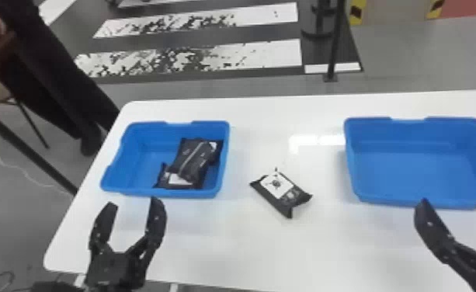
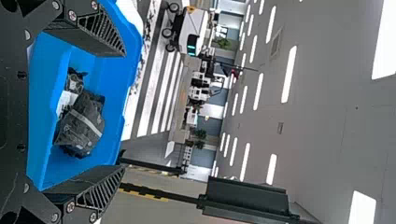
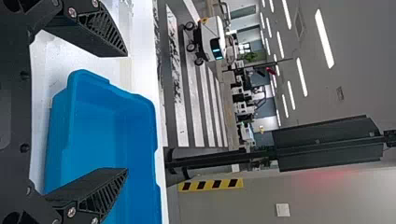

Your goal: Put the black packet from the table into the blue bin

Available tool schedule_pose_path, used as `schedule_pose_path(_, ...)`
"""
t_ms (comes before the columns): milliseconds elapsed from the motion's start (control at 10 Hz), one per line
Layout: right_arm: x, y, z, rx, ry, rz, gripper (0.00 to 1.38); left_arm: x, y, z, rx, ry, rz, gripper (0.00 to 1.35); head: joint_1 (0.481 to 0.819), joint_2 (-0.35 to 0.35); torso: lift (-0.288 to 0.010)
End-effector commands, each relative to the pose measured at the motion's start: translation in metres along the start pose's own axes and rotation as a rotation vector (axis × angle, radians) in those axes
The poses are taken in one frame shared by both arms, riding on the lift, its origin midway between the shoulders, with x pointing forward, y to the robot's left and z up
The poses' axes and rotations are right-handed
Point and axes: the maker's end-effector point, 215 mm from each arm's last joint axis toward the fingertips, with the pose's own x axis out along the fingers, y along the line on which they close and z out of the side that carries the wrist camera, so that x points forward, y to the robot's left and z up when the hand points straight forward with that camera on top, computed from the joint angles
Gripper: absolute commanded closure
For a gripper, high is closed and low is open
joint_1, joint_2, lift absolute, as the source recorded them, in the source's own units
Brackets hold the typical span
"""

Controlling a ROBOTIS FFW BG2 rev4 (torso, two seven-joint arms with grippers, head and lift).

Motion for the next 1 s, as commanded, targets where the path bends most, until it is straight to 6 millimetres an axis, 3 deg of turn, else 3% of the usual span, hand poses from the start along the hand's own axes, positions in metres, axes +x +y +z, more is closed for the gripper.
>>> schedule_pose_path(0,0.000,0.000,0.000,0.000,0.000,0.000,0.14,0.000,0.000,0.000,0.000,0.000,0.001,0.18,0.695,0.173,-0.110)
schedule_pose_path(500,0.000,0.000,0.000,0.002,-0.001,0.000,0.14,0.001,-0.004,0.005,0.045,-0.014,-0.013,0.18,0.695,0.172,-0.110)
schedule_pose_path(700,-0.001,0.000,-0.001,0.001,0.002,0.001,0.14,0.013,-0.027,0.004,0.041,-0.021,-0.055,0.17,0.695,0.166,-0.110)
schedule_pose_path(900,0.000,0.000,0.000,-0.001,0.000,0.001,0.14,0.031,-0.062,-0.001,0.025,-0.010,-0.132,0.17,0.695,0.122,-0.110)
